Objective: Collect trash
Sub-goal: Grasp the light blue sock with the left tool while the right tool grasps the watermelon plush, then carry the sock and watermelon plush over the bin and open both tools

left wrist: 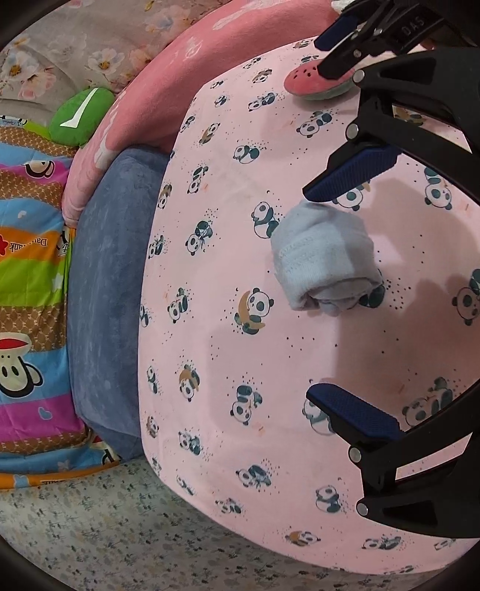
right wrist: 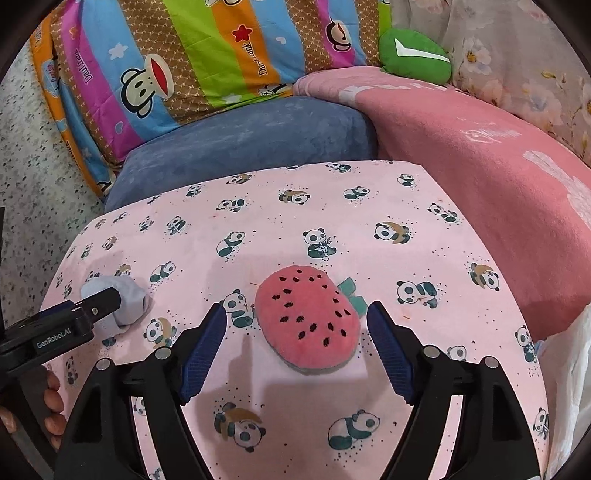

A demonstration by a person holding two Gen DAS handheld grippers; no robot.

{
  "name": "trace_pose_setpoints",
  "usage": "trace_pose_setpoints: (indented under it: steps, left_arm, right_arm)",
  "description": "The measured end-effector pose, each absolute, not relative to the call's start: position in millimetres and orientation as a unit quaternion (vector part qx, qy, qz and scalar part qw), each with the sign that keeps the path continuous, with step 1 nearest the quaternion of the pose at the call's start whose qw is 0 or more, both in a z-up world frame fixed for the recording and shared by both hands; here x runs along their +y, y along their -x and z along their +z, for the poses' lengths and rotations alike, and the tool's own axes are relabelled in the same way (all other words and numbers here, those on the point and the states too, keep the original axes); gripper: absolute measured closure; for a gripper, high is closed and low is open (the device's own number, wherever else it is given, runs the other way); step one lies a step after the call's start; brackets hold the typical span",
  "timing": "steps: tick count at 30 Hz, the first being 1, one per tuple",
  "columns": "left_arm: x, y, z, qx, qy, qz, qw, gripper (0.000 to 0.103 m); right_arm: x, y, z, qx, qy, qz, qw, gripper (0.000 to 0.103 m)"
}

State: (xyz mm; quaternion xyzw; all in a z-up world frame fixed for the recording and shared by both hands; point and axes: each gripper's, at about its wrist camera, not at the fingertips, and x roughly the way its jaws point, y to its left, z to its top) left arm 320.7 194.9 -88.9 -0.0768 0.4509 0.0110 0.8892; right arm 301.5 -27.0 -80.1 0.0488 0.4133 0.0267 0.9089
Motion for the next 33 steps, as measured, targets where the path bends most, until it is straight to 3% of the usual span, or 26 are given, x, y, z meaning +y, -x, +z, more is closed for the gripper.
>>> trace_pose_setpoints:
  steps: [2, 7, 9, 12, 15, 33]
  left_arm:
    - [194, -323, -90, 0.449, 0.078, 0.005, 0.890, 0.014]
    - [188, -327, -92, 0.452, 0.090, -0.019, 0.887, 0.038]
    - [185, -326, -91, 0.451, 0.092, -0.026, 0.887, 0.050]
    - [179, -324, -87, 0.446, 0.088, -0.027, 0.890, 0.059]
    - [173, -320, -82, 0.446, 0.091, -0.037, 0.890, 0.064]
    - [78, -260, -14, 0.398, 0.049, -0.103, 0.910, 0.064]
  right_arm:
    - [-26, -307, -86, 0.418, -0.048, 0.025, 0.907, 0.028]
    - [-24, -310, -98, 0.424, -0.046, 0.019, 0.904, 0.028]
    - [-24, -309, -100, 0.423, -0.044, 0.016, 0.905, 0.038]
    - [-26, -307, -100, 0.423, -0.046, 0.017, 0.905, 0.048]
    - [-29, -303, -98, 0.424, -0.052, 0.022, 0.904, 0.051]
    - [-84, -225, -29, 0.362, -0.093, 0.015, 0.927, 0.052]
